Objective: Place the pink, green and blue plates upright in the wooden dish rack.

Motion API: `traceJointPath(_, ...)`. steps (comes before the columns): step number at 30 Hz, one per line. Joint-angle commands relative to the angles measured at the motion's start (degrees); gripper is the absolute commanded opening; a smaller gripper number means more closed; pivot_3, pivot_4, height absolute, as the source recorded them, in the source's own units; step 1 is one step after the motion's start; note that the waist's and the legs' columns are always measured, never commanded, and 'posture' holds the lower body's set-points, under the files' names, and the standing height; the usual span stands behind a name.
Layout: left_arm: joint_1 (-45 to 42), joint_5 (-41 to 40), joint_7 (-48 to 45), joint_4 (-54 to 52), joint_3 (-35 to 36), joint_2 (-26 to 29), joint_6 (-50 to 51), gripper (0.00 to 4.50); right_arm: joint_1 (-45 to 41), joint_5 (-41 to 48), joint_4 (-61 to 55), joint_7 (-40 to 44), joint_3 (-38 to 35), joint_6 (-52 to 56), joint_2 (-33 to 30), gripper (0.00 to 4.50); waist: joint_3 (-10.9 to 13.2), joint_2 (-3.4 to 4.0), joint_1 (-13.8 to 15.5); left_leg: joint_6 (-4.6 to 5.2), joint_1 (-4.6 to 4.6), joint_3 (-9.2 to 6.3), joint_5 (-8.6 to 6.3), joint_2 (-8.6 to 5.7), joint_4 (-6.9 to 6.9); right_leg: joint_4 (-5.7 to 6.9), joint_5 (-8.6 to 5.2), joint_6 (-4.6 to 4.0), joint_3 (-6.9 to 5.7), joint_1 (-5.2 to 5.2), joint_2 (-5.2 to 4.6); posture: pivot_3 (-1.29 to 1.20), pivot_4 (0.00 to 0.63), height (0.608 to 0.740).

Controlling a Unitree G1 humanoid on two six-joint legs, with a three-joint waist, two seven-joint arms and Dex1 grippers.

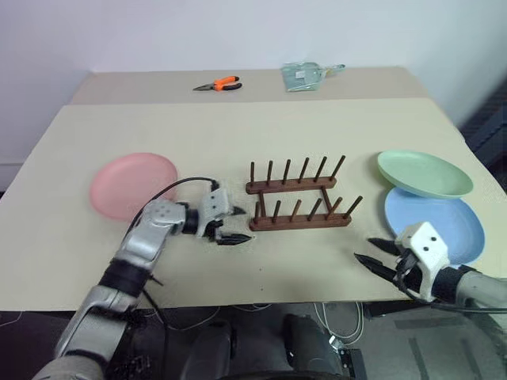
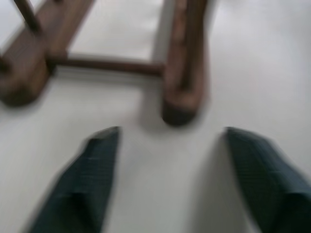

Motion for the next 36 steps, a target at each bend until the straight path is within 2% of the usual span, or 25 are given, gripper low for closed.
traceJointPath(1,4.6,-2.6,3.0,-11.3,-2.0,-1.4,7.8,1.49,-4.1,-4.5,3.6,-1.9,5.7,-3.3,1.5,0.03,0.0,0.05,0.2,0.00,0.01,0.00,0.00,0.00,0.01,-0.01,-0.01,0.00,0.01,0.03,-0.03,0.00,0.150,0.740)
traceJointPath(5,7.5,-0.4,11.6,-17.2,-4.5,-7.2,9.5,1.49,-10.4,-11.8,10.9,-6.6,11.7,-6.7,4.1,0.03,0.0,0.02,1.6,0.00,-0.24,-0.03,0.00,-0.07,0.31,-0.06,-0.04,0.00,-0.02,0.04,-0.13,0.00,0.150,0.740)
traceJointPath(9,6.5,8.2,25.9,-12.8,-7.2,-13.5,9.5,1.49,-17.7,-18.1,18.9,-11.0,15.9,-9.7,6.6,0.03,0.0,-0.03,1.6,0.00,-0.23,-0.03,0.00,-0.13,0.45,-0.01,-0.02,0.00,-0.02,0.08,-0.11,0.00,0.150,0.740)
traceJointPath(12,4.5,10.9,34.1,-7.5,-5.8,-17.3,9.3,1.49,-24.0,-22.2,26.1,-14.7,18.0,-12.4,8.9,0.03,-0.1,-0.04,1.5,0.00,-0.14,-0.02,0.00,-0.13,0.59,0.07,0.01,-0.03,-0.02,0.19,-0.07,0.00,0.150,0.740)
traceJointPath(20,0.1,10.3,38.8,0.7,-2.8,-17.9,6.0,1.49,-32.3,-24.5,34.1,-15.3,19.2,-16.8,11.4,0.03,-0.1,-0.03,1.5,0.00,-0.11,-0.04,0.00,-0.15,0.69,0.15,0.06,0.01,-0.04,0.23,-0.04,0.00,0.150,0.740)
traceJointPath(23,0.6,9.3,38.0,0.1,-1.2,-16.2,6.0,1.48,-31.8,-21.4,30.8,-11.4,17.8,-16.4,10.6,0.89,-0.1,-0.02,1.2,0.00,-0.10,-0.04,0.00,-0.14,0.69,0.16,0.12,0.11,-0.03,0.23,-0.03,0.00,0.150,0.740)
traceJointPath(24,1.7,7.5,36.7,-2.3,0.1,-15.4,6.9,1.72,-31.1,-20.2,28.6,-9.8,17.5,-16.3,10.2,1.34,-0.1,-0.02,1.1,0.00,-0.10,-0.04,0.00,-0.13,0.68,0.17,0.12,0.11,-0.04,0.22,-0.02,0.00,0.150,0.740)
traceJointPath(27,4.4,2.3,34.2,-10.4,4.9,-13.1,9.2,2.78,-29.1,-16.4,22.3,-5.1,17.0,-14.8,9.2,2.81,-0.1,0.02,0.1,0.01,-0.12,-0.06,-0.01,-0.11,0.59,0.23,0.13,0.14,-0.04,0.12,-0.01,0.00,0.150,0.740)
traceJointPath(30,3.6,-1.0,40.1,-14.7,15.4,-12.2,12.3,4.30,-27.6,-13.7,16.4,-1.7,17.5,-12.0,8.2,4.25,0.0,0.02,0.2,0.01,-0.26,-0.10,-0.02,-0.10,0.59,0.26,0.11,0.16,-0.04,-0.03,-0.01,0.00,0.150,0.740)
traceJointPath(31,2.2,-1.7,44.2,-14.4,20.1,-12.6,14.0,4.44,-27.5,-13.3,15.4,-1.0,17.8,-11.5,8.0,4.30,0.0,0.02,0.3,0.01,-0.28,-0.13,-0.02,-0.10,0.61,0.25,0.12,0.16,-0.06,-0.03,-0.01,0.00,0.150,0.740)
traceJointPath(33,-2.7,-1.9,56.6,-11.3,31.8,-12.7,18.7,4.44,-28.4,-13.8,15.7,0.2,19.4,-11.9,8.1,4.30,0.1,-0.09,0.3,0.01,-0.27,-0.16,-0.02,-0.11,0.67,0.26,0.11,0.17,-0.07,0.01,-0.01,0.00,0.150,0.740)
traceJointPath(36,-6.7,-1.3,67.3,-8.3,41.0,-12.6,23.0,4.44,-30.2,-12.4,16.5,1.9,20.3,-10.6,9.0,4.30,0.0,-0.11,0.1,0.00,-0.23,-0.24,-0.03,-0.13,0.69,0.25,0.10,0.23,-0.17,0.07,-0.01,0.00,0.150,0.740)
